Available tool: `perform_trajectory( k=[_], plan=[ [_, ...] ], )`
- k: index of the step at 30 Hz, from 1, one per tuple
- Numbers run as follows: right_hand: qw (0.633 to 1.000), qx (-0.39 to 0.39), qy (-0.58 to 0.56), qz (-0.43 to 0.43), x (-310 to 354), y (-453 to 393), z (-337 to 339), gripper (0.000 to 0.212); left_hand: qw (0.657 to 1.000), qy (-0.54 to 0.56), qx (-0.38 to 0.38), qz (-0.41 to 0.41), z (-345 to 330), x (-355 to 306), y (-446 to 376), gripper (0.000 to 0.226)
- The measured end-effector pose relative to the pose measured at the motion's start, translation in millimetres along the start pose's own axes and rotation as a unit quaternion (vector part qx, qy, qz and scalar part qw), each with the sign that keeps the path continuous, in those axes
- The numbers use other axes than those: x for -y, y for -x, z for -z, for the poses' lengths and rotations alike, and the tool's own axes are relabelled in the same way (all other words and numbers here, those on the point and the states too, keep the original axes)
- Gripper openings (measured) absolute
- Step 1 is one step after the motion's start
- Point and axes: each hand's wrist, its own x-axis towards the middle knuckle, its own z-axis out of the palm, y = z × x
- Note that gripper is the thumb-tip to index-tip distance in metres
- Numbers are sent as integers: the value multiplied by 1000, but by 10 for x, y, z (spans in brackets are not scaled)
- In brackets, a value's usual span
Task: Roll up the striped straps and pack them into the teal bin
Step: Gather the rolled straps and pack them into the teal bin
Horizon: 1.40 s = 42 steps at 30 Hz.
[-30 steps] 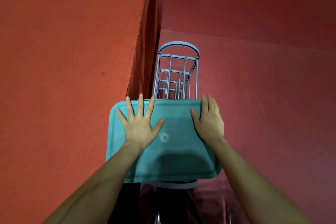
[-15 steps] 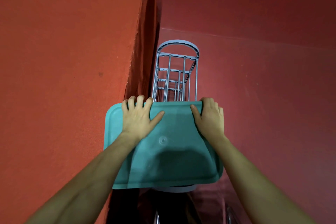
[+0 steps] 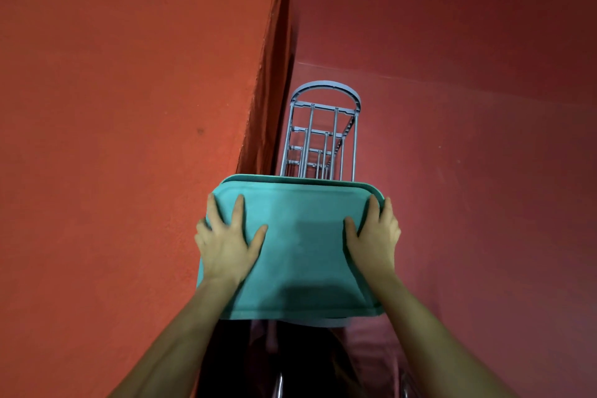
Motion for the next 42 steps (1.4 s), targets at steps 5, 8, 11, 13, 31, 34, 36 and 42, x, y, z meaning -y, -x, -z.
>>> perform_trajectory(
  k=[5, 8, 11, 13, 31, 34, 36, 42],
  plan=[
    [999, -14, -14, -31, -28, 106, -25, 66, 999, 32, -25, -3, 17, 17, 5, 79],
    [1000, -15, 3, -26, -30, 258, -99, 74, 1000, 25, -1, -8, 19, 144, 21, 81],
    [999, -44, 6, -11, 5, 263, -112, 84, 1000, 14, -21, -14, 26, 212, -69, 79],
    [998, -56, 13, -14, -12, 246, -127, 87, 999, 6, -29, -12, 11, 239, -68, 78],
    [981, -19, -188, -46, -37, 187, 28, 62, 998, 33, -49, -16, 219, 162, 41, 76],
    [980, -3, -179, -91, -124, 187, 35, 67, 999, 25, -18, -29, 141, 52, -27, 71],
    [983, -2, -156, -93, -178, 191, 23, 60, 999, 21, -11, -32, 65, 45, -33, 71],
    [989, -2, -143, -49, -184, 155, 38, 64, 998, -2, -46, -31, -77, 40, -43, 72]
  ],
)
